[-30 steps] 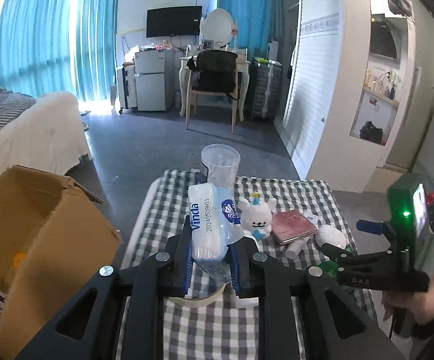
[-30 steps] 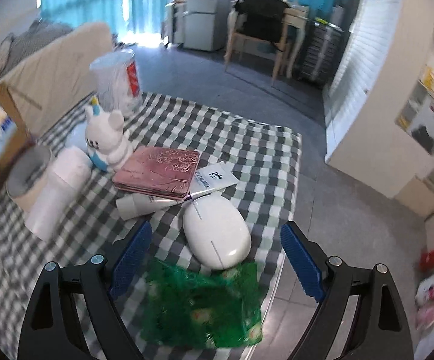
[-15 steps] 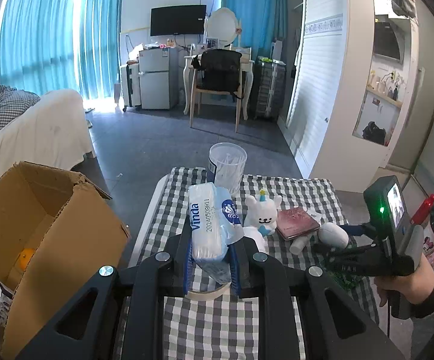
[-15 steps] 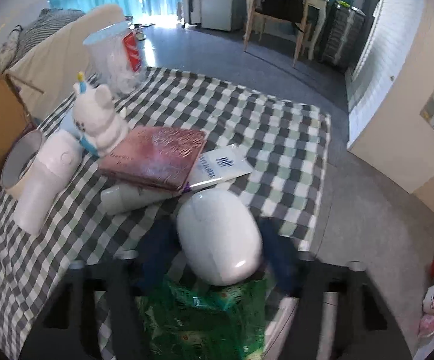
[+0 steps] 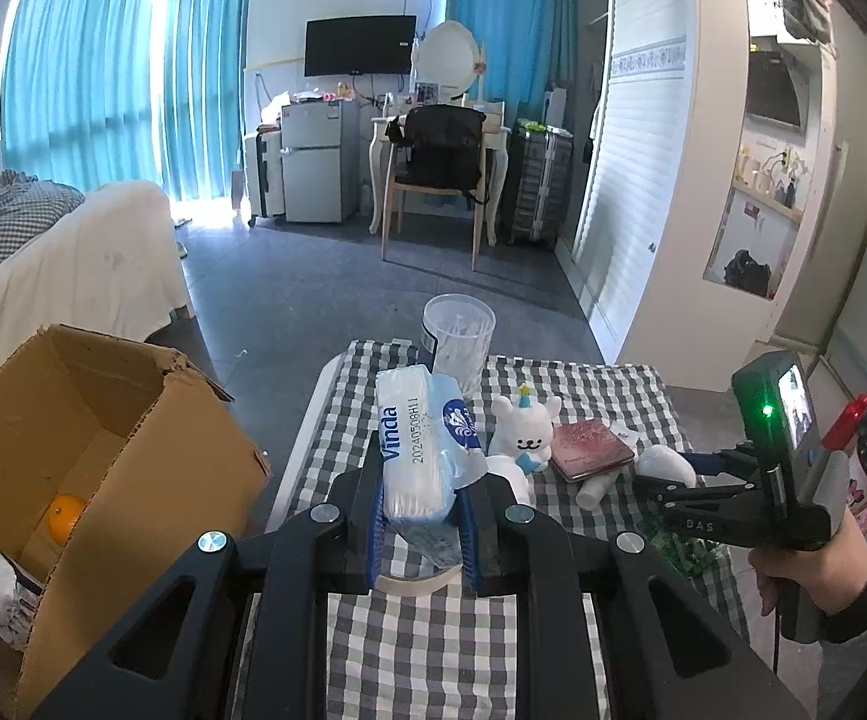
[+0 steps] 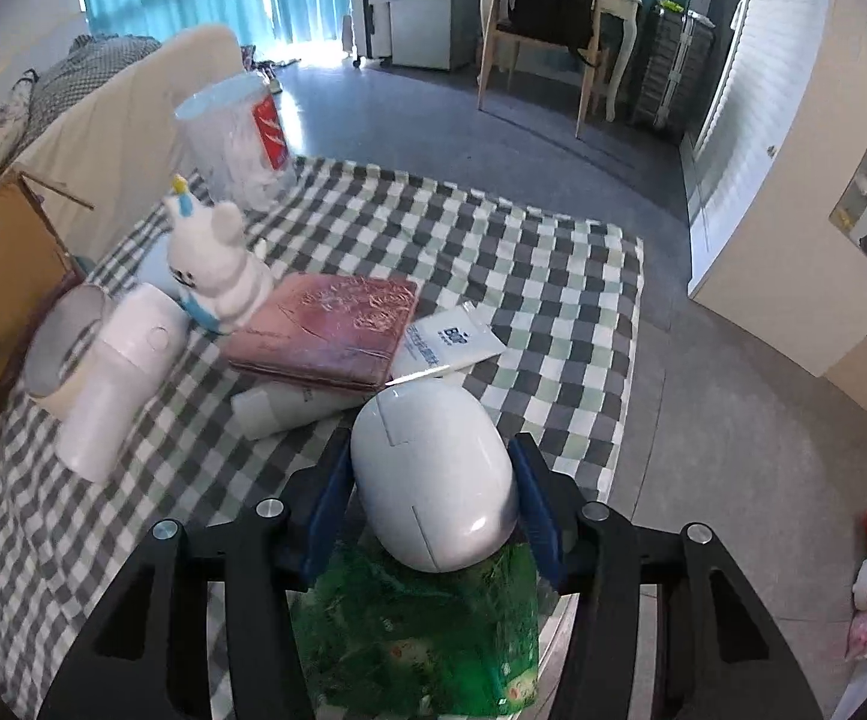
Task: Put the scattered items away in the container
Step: 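Carry the tissue pack and mouse over the box and open both grippers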
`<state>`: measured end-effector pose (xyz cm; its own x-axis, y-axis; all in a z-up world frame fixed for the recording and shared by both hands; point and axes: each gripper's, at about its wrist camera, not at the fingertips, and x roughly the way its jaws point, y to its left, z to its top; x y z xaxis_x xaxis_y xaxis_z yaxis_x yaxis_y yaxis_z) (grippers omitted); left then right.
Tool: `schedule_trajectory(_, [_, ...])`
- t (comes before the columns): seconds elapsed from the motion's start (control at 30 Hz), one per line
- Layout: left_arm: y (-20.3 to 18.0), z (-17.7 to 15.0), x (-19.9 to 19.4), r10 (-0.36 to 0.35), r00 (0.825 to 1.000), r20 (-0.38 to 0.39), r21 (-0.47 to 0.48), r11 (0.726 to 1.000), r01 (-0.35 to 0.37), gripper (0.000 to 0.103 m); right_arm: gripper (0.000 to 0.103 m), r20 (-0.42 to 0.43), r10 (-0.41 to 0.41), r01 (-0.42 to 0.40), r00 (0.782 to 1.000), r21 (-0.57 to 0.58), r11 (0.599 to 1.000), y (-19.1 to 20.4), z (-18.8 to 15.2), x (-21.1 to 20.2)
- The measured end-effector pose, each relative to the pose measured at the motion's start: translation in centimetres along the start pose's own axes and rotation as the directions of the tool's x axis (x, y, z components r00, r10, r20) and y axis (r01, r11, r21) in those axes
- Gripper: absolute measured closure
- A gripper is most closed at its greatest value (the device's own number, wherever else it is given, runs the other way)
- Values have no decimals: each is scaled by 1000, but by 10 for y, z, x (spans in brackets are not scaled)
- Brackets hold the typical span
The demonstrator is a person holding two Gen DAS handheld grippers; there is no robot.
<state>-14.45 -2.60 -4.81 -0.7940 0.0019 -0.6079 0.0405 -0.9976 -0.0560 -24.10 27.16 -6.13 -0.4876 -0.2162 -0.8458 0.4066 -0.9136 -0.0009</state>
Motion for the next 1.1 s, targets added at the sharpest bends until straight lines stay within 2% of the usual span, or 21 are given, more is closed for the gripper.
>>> schedule_trajectory(0.2, [7, 0, -14, -1, 1000, 15, -14, 1000, 1, 83, 51, 59, 15, -14, 998, -24, 1000, 27, -1, -32])
schedule_trajectory(0.43, [31, 3, -49, 23, 998, 52, -44, 999, -21, 83, 51, 121, 38, -29, 992, -75, 997, 68, 8, -76])
schedule_trajectory(0.73, [90, 2, -100, 68, 992, 109, -109, 992, -56, 83, 51, 207, 101, -70, 973, -154, 986, 147, 25, -136])
schedule_trajectory(0.97, [144, -4, -140, 141, 981, 133, -152, 981, -121, 83, 51, 243, 163, -113, 956, -206, 972, 210, 35, -160])
schedule_trajectory(1.1, [174, -10, -151, 177, 977, 114, -173, 972, -156, 83, 51, 246, 202, -147, 948, -224, 963, 247, 41, -163])
